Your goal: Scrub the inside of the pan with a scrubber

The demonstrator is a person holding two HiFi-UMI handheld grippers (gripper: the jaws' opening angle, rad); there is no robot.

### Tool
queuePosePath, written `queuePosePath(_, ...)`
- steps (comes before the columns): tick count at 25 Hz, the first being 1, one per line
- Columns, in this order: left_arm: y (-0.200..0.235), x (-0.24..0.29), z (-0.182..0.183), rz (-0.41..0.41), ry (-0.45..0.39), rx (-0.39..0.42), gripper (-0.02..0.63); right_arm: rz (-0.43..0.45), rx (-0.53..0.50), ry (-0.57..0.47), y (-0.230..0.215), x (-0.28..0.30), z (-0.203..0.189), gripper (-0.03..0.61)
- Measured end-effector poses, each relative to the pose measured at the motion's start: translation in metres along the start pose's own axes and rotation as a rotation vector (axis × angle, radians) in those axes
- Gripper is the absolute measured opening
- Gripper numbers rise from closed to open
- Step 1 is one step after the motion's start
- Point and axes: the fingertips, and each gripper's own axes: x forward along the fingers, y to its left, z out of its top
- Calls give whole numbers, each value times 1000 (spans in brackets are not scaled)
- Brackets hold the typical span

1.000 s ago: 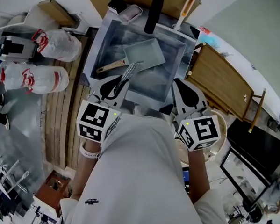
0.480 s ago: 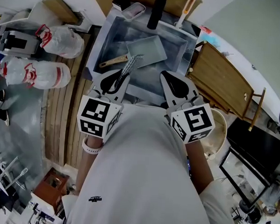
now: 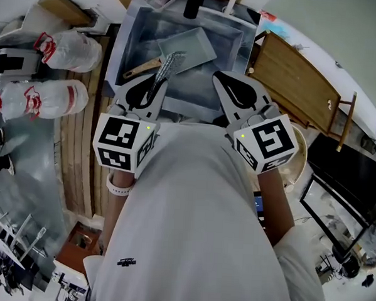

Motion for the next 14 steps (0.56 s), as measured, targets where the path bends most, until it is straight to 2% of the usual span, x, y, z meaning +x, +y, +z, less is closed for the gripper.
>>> queuePosePath(14,-26,-13,-8,-32,-11,17,64,-6,14,-19,21,-22,-14,6)
